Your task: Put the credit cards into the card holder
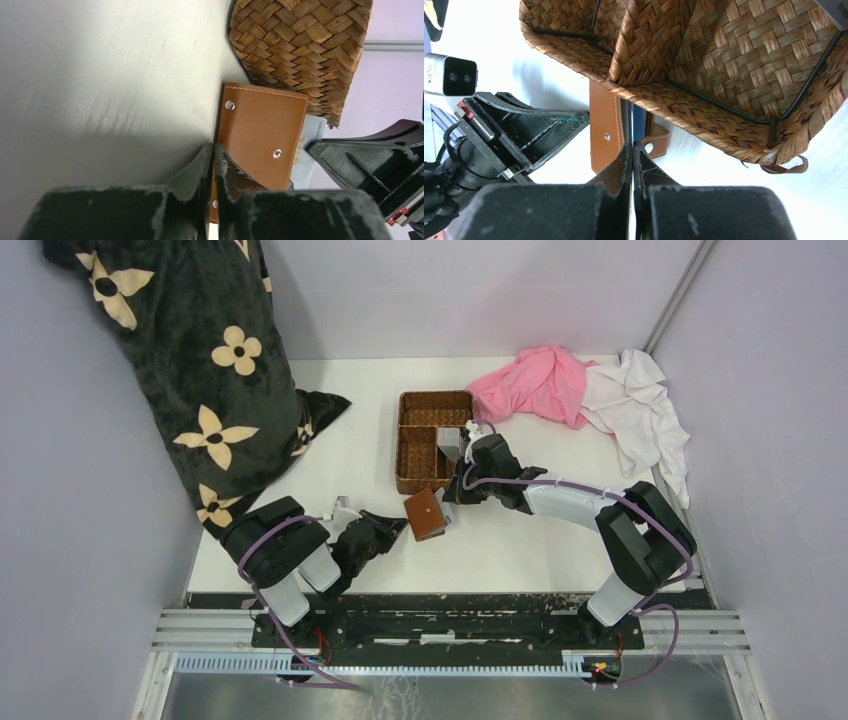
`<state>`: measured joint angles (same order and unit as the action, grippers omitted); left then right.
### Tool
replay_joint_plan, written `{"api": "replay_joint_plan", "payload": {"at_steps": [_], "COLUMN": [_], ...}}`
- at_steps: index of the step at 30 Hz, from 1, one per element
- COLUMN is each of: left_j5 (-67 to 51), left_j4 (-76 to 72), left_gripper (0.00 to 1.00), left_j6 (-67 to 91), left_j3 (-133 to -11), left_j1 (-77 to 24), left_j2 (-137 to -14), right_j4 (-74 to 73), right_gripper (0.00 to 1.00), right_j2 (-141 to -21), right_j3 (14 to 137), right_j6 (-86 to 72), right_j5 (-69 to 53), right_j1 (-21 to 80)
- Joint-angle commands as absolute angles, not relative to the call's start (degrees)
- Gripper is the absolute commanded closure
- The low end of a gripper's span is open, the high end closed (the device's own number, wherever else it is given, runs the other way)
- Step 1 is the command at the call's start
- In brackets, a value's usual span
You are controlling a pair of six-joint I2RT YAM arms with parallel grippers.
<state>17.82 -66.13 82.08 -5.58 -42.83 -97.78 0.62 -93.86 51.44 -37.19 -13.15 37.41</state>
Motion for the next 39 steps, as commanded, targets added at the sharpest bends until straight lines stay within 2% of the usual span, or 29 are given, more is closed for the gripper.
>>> {"api": "replay_joint_plan", "payload": {"at_steps": [1, 12, 22, 29, 39], "left_j5": [16.12, 11.47, 4.31, 1.69, 0.06], "left_j4": [-57.59, -62.06, -72.18, -80.7, -84.84], "left_gripper": [0.86, 0.87, 0.94, 0.94, 0.93], "left_j6": [77.03, 75.33, 74.6, 74.29, 73.65], "left_j3": [-5.35, -6.7, -8.41, -8.38, -6.62], "left_j1": [-42.77, -42.8, -42.81, -42.76, -42.91], "left_j2": [-100.2, -104.63, -113.84, -119.11, -121.1], "right_j4": [1.92, 4.59, 3.22, 2.39, 3.92], "right_gripper": [0.99, 0.99, 0.99, 0.99, 0.99], "right_j2": [-91.37, -90.53, -88.32, -88.74, -90.87], "right_j3": [53.78, 51.98, 51.48, 50.97, 47.93], "right_j6": [-36.88, -39.04, -39.09, -38.61, -37.61], "right_j5": [-13.11, -13.91, -10.66, -8.06, -2.46], "right_j1": [37.73, 38.43, 41.79, 44.5, 46.93]}}
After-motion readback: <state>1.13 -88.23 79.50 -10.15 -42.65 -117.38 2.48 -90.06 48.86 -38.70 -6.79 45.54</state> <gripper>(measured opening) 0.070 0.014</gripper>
